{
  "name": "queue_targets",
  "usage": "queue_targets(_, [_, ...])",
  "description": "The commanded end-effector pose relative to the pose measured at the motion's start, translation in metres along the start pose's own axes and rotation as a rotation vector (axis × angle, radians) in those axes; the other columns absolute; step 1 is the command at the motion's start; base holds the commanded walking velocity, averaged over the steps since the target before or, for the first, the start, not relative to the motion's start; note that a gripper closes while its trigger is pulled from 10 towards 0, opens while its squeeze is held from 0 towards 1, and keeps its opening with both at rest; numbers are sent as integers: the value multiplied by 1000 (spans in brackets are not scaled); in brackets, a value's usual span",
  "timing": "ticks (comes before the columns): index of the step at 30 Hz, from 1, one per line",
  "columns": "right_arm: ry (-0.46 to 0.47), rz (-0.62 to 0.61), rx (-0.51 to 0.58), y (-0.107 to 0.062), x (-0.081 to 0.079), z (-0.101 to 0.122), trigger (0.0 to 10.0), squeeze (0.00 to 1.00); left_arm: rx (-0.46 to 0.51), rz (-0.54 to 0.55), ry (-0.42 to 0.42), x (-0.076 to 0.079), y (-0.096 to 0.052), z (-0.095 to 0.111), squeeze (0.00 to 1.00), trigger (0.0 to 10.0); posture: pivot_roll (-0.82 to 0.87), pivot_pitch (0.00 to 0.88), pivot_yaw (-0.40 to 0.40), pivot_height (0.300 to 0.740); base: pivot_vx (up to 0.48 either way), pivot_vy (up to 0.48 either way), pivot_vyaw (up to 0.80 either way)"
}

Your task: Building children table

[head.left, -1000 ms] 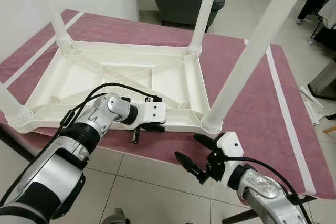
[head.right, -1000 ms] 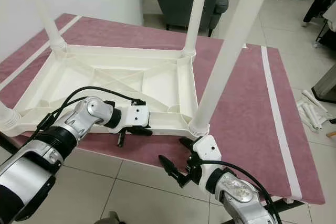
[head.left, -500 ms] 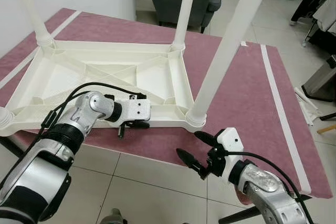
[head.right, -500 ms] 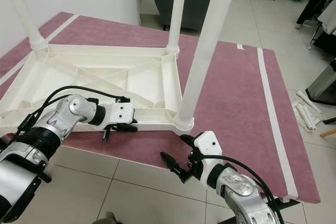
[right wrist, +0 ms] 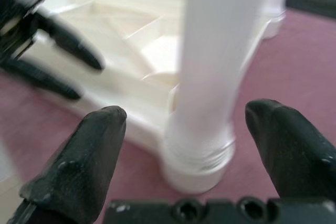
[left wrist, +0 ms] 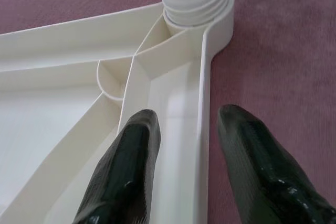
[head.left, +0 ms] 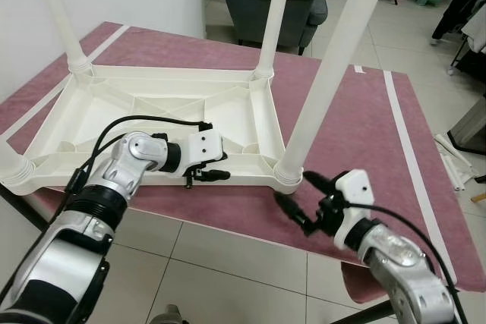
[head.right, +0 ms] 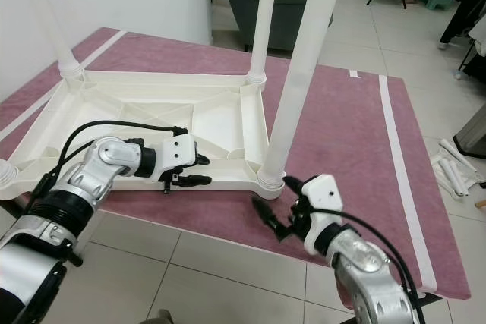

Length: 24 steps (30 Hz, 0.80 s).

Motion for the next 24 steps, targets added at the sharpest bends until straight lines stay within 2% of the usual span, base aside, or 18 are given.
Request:
queue_targets(1, [8,-40,14,-1,12,3,10000,0,-35,263,-56,-26,-2,-7,0,10000,95,0,0,740,0,0,0])
queue_targets(3, [14,-49,22,0,16,5,10000,0,-30,266,-69,-26,1,-5,0,10000,95,0,0,740,0,0,0])
queue_targets(7, [45,-23,41,9,18,9,10000,0,-52,250,-107,-16,17,-7,0,10000,77,0,8,740,0,0,0])
queue_targets(10, [54,-14,44,11,17,9,10000,0,-56,252,-122,-15,19,-7,0,10000,77,0,8,740,0,0,0])
queue_targets(12, [64,26,42,17,12,9,10000,0,-70,256,-136,-13,22,-10,0,10000,72,0,13,740,0,0,0])
queue_targets(14, [56,108,23,26,0,8,10000,0,-69,254,-135,-11,23,-9,0,10000,77,0,9,740,0,0,0])
queue_targets(16, [54,127,18,28,-2,8,10000,0,-68,253,-137,-11,23,-9,0,10000,77,0,9,740,0,0,0])
queue_targets(18, [68,144,29,30,-5,11,10000,0,-37,295,-124,-16,18,-3,0,10000,92,0,3,740,0,0,0])
queue_targets(21, [116,140,68,25,-10,18,10000,0,95,447,-138,-34,-6,19,0,10000,98,0,5,740,0,0,0])
queue_targets(22, [116,140,68,25,-10,18,10000,0,95,447,-138,-34,-6,19,0,10000,98,0,5,740,0,0,0])
queue_targets(23, [143,108,74,18,-13,13,10000,0,148,521,-143,-36,-25,28,0,10000,98,0,10,740,0,0,0])
queue_targets(24, [143,108,74,18,-13,13,10000,0,148,521,-143,-36,-25,28,0,10000,98,0,10,740,0,0,0])
Point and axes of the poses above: a point about 5 cm out from each wrist's last joint towards the gripper, its own y axis pointing out of the wrist towards the gripper, its own z axis along the axis of the wrist's last joint, x = y × z, the point moved 6 cm from there along y, pointing out of the wrist towards the gripper, and after that the axes turned 8 degrees about y, right-handed, at the moved point
